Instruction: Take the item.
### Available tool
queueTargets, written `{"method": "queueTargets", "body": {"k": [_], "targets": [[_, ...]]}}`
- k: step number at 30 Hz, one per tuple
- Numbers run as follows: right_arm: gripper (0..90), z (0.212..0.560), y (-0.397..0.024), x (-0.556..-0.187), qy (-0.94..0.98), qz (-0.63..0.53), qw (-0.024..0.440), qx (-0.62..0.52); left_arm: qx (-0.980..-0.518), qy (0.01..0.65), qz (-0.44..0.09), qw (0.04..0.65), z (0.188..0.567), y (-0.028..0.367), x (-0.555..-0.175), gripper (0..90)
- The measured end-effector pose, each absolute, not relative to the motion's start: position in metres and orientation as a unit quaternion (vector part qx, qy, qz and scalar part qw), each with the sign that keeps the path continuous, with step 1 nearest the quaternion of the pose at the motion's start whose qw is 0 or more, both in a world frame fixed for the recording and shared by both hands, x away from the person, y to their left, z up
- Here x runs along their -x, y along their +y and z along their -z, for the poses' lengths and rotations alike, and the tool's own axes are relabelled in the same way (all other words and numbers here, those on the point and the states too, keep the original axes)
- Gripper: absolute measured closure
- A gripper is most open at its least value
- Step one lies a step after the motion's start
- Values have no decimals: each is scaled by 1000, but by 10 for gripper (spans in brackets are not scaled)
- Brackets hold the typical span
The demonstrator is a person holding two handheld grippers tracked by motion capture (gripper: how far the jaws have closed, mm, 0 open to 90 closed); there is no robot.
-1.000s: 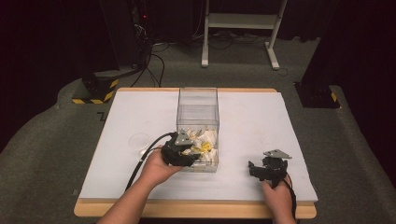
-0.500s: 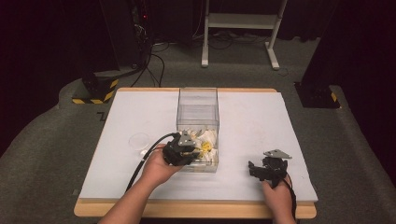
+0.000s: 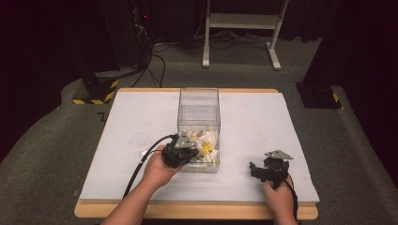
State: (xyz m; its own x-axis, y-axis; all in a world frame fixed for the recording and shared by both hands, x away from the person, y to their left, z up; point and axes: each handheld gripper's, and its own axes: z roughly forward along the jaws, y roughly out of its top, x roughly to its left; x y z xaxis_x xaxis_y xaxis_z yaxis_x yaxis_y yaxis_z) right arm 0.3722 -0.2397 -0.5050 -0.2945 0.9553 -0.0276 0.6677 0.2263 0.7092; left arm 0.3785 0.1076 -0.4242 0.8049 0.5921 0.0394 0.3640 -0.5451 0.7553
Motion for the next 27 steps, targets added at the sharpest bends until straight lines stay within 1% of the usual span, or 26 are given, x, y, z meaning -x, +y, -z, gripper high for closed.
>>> {"method": "queueTargets", "body": {"k": [14,27], "targets": [[104,505,-240,-372,746,-301,239,-543,-835,293,-139,445,422,124,-374,897],[104,505,-240,-372,746,-302,239,-543,-817,301,-136,473,422,133,-373,897]]}}
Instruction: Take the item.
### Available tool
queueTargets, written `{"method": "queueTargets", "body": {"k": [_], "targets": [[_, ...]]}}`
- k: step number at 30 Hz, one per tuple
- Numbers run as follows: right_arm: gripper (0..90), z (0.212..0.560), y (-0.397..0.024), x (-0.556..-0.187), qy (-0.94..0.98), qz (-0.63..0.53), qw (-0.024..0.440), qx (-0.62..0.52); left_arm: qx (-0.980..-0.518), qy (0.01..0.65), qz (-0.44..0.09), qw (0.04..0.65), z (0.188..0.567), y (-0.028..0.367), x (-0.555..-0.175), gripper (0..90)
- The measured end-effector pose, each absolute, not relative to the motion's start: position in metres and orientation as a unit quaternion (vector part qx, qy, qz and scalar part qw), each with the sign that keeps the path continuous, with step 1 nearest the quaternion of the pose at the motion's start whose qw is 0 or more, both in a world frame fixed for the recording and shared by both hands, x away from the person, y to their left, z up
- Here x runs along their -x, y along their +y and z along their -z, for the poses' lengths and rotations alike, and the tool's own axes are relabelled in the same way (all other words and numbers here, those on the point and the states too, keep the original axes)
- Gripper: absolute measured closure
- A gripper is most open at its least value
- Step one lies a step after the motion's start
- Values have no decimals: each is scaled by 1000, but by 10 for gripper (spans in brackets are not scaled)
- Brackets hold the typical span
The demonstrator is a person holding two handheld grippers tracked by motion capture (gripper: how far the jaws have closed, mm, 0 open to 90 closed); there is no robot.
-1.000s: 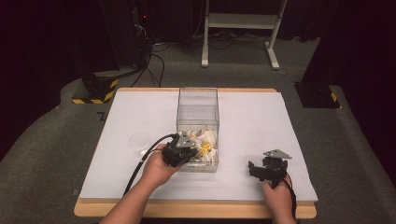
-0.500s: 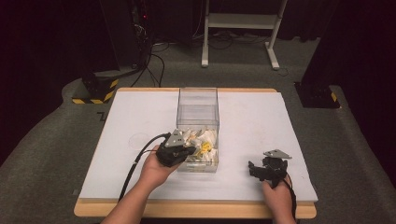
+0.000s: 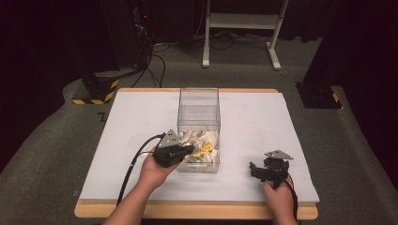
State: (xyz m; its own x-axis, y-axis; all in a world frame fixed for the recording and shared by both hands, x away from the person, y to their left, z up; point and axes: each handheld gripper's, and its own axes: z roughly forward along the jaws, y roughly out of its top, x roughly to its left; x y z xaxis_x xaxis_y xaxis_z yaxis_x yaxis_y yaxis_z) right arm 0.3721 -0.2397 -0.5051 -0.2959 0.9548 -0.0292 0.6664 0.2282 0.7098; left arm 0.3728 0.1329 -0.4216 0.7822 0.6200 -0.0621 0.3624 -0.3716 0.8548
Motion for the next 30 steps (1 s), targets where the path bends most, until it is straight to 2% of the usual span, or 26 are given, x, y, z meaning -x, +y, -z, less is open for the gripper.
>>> {"method": "queueTargets", "body": {"k": [30], "targets": [[105,505,-240,-372,746,-302,239,-543,-762,313,-151,546,400,155,-371,896]]}}
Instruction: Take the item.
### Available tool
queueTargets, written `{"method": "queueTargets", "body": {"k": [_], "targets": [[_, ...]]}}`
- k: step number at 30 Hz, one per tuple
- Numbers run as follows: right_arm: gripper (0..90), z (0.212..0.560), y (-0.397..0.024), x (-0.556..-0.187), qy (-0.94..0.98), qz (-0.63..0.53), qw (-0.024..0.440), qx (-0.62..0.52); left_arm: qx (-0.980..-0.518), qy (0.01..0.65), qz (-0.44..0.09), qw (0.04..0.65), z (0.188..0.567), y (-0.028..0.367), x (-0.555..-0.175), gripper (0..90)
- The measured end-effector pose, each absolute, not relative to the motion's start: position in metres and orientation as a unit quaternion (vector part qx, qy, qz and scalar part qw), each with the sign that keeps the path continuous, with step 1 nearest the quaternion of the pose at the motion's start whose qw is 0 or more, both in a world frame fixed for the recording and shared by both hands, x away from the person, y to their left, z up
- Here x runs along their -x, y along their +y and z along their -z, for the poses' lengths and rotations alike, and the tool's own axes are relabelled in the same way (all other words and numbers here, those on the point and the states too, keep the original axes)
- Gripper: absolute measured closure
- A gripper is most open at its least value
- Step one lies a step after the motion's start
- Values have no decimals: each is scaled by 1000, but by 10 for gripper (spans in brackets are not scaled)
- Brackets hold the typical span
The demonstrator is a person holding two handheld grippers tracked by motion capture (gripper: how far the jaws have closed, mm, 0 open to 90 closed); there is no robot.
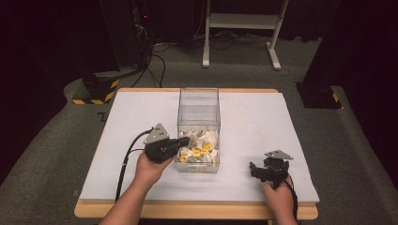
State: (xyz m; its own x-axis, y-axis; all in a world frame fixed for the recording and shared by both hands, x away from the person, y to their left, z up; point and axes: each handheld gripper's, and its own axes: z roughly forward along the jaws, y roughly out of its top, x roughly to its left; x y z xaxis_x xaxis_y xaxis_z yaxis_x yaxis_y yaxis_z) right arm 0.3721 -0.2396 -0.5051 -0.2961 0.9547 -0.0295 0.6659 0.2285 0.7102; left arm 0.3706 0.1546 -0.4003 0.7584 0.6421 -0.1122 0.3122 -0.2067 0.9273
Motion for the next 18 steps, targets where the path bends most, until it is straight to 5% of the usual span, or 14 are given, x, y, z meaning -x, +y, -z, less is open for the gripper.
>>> {"method": "queueTargets", "body": {"k": [18], "targets": [[105,505,-240,-372,746,-302,239,-543,-741,327,-175,559,388,183,-365,896]]}}
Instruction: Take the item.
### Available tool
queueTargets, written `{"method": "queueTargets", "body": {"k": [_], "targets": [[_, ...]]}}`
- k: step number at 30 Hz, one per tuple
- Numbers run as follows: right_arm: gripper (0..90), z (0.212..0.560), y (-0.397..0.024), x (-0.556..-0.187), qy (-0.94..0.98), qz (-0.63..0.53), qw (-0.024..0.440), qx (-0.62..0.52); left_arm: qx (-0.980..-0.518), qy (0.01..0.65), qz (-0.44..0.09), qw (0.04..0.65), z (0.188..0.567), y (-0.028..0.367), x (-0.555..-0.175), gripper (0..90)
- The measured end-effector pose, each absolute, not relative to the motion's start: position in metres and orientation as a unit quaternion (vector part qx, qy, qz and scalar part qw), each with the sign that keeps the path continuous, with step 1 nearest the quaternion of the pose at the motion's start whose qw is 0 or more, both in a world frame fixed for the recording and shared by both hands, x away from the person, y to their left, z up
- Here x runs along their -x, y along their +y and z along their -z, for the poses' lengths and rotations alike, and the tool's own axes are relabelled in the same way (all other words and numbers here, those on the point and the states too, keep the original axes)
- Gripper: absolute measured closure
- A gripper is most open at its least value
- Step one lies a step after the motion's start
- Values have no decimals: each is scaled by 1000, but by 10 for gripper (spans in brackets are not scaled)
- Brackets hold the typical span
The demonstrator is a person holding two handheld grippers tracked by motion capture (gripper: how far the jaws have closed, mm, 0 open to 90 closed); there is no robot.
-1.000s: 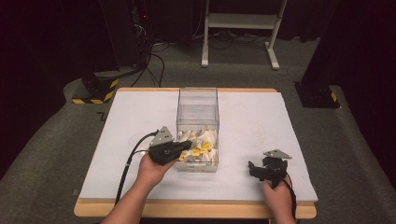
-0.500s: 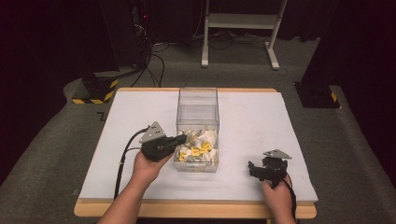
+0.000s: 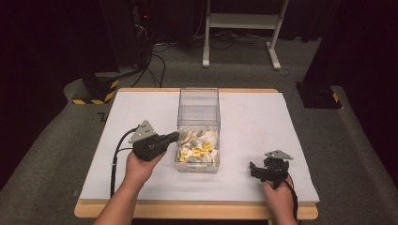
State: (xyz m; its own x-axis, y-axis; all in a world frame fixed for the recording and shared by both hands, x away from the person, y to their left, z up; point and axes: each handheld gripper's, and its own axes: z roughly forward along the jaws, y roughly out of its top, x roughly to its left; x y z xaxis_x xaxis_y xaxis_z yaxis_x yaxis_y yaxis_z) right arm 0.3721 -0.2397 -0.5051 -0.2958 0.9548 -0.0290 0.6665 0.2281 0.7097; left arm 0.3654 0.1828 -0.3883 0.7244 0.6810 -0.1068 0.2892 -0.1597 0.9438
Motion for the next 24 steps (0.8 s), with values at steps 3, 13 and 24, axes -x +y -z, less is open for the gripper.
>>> {"method": "queueTargets", "body": {"k": [3,13,24], "targets": [[105,505,-240,-372,746,-302,239,-543,-737,333,-179,560,388,189,-365,896],[105,505,-240,-372,746,-302,239,-543,-729,346,-185,561,389,204,-365,896],[105,505,-240,-372,746,-302,239,-543,-721,362,-193,559,391,222,-366,896]]}}
